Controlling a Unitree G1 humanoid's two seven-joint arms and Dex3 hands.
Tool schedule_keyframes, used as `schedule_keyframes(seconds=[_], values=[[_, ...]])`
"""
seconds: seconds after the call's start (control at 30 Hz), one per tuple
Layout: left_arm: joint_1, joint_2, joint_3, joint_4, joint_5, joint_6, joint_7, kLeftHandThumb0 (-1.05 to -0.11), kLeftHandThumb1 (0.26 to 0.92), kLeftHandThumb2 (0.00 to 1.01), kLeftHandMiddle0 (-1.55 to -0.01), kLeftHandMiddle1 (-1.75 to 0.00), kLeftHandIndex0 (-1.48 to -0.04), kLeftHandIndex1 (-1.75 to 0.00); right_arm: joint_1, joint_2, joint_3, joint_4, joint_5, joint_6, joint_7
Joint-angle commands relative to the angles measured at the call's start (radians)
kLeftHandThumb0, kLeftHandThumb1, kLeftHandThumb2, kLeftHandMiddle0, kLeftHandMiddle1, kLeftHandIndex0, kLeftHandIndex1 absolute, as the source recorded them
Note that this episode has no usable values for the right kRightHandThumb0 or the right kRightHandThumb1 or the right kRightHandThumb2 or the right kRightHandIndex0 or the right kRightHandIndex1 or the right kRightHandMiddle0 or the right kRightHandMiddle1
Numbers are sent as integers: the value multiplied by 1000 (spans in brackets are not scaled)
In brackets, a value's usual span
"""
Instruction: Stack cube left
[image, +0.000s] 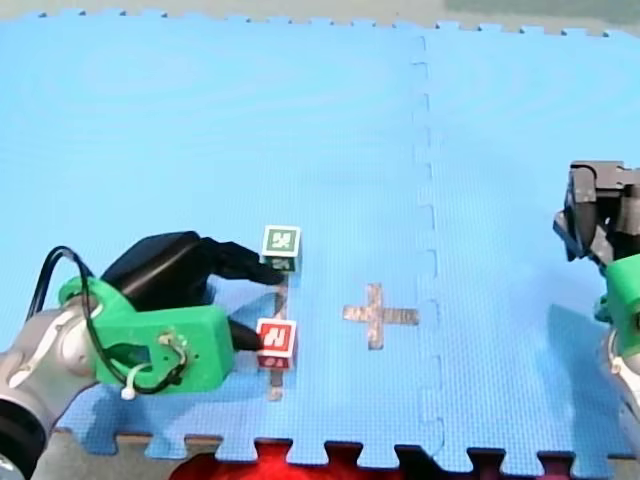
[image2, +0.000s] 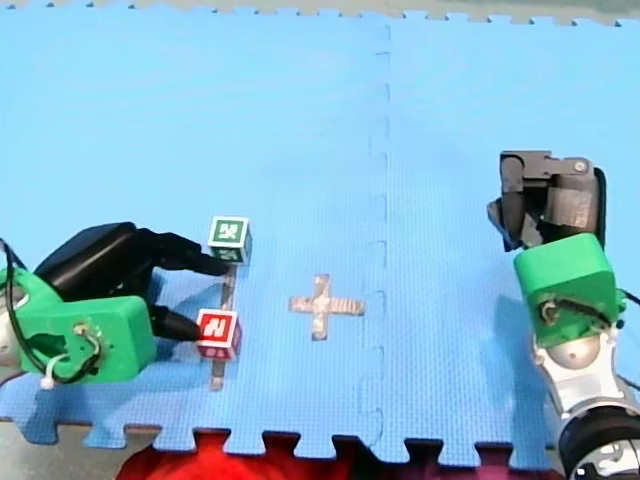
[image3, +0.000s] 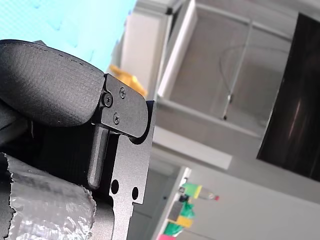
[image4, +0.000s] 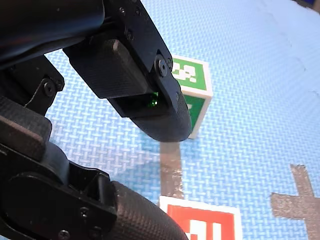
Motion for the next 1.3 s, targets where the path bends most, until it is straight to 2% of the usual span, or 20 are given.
schedule_keyframes(seconds=[0.0, 0.27, 0.47, 0.6, 0.67, 0.8, 0.87, 1.0, 1.1, 1.27], values=[[10, 12, -4, -36, 3, 27, -16, -1048, 843, 10, -886, -1746, -730, 0, -3, -7, -2, 0, 4, 2, -1], [31, 27, -19, -134, 36, 108, -29, -1048, 841, 5, -875, -1746, -719, -10, -6, -10, -4, 0, 6, 7, 1], [25, 22, -35, -142, 62, 150, -10, -1048, 835, 0, -869, -1746, -731, -12, -9, -12, -6, -1, 9, 8, 5], [18, 28, -44, -146, 63, 163, -42, -1048, 831, 0, -866, -1746, -693, -1, -12, -12, -5, 0, 6, 11, 2], [24, 36, -40, -178, 46, 174, -89, -1048, 826, 0, -862, -1746, -688, -1, -13, -12, -4, 0, 5, 11, 0], [56, 56, -27, -271, 4, 206, -194, -1031, 802, 0, -854, -1746, -715, -13, -14, -12, -3, 1, 4, 14, -3], [86, 74, -16, -336, -18, 222, -235, -1023, 798, 0, -852, -1746, -721, -15, -14, -12, -3, 1, 3, 14, -4], [164, 128, 2, -517, -28, 268, -304, -1036, 819, 11, -850, -1746, -667, -4, -14, -12, -4, 3, 4, 15, -2], [180, 143, 2, -547, -18, 275, -313, -1047, 845, 19, -834, -1746, -635, 0, -15, -13, -5, 4, 5, 16, 0], [208, 141, 10, -579, -18, 292, -306, -1048, 854, 17, -824, -1746, -640, -5, -17, -14, -5, 6, 6, 19, 5]])
